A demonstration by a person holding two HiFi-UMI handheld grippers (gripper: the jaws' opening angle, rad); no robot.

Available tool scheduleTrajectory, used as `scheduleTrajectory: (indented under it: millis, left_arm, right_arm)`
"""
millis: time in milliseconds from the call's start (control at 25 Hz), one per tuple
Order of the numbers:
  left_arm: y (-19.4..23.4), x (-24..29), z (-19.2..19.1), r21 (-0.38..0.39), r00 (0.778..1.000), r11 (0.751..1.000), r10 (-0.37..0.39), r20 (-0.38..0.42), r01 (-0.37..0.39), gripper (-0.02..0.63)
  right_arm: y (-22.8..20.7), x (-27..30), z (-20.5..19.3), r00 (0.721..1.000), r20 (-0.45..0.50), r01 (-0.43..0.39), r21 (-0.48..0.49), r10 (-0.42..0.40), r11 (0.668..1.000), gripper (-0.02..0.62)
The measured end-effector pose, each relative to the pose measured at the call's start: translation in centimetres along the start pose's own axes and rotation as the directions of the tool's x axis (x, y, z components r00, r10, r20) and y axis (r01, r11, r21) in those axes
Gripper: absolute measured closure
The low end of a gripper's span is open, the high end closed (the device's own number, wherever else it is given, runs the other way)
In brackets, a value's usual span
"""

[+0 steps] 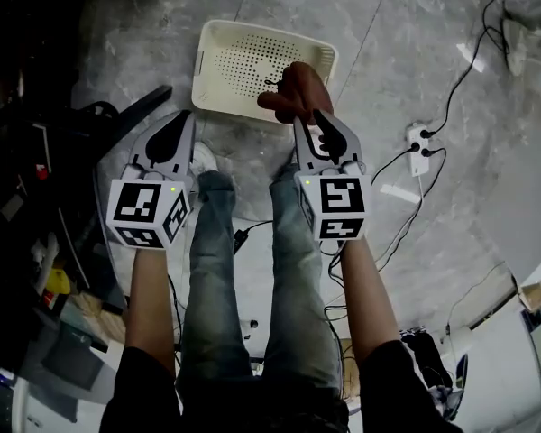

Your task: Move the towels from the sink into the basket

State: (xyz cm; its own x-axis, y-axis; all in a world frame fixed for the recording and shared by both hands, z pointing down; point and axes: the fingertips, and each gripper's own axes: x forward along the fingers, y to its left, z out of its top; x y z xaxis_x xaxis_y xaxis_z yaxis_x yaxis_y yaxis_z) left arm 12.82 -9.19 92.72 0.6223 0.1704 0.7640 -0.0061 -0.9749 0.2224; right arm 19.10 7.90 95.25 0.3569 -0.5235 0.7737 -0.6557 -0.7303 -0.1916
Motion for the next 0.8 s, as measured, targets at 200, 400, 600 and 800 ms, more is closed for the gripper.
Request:
scheduleTrajectory:
  millis: [200, 400, 600, 800]
  left_arm:
    - [-0.7, 0.7, -0.2, -0.001, 1.000, 1.000, -0.006, -0.014, 0.006, 0.591]
    - [-1.2, 0.6, -0.4, 0.003, 1.000, 1.000, -0.013, -0.019, 0.013, 0.591]
    - [-1.7, -0.2, 0.2, 0.005, 1.000, 1.000, -0.018, -0.011, 0.018, 0.591]
    - [-2.2, -1.9, 1.8, 0.001, 1.000, 1.000, -0.017, 0.011, 0.017, 0.591]
  right_arm:
    - [-0.6, 0.1, -0.3, 1.000, -0.009, -0.018, 0.021, 0.019, 1.000, 0.416]
    - [-0.4, -0.2, -0.4, 1.000, -0.014, -0.026, 0.026, 0.026, 0.999, 0.405]
    - [-0.2, -1.3, 0.3, 1.000, 0.000, -0.023, 0.018, 0.023, 1.000, 0.414]
    - [0.8, -3.1, 2.6, 0.999, 0.033, -0.029, 0.032, 0.028, 0.999, 0.444]
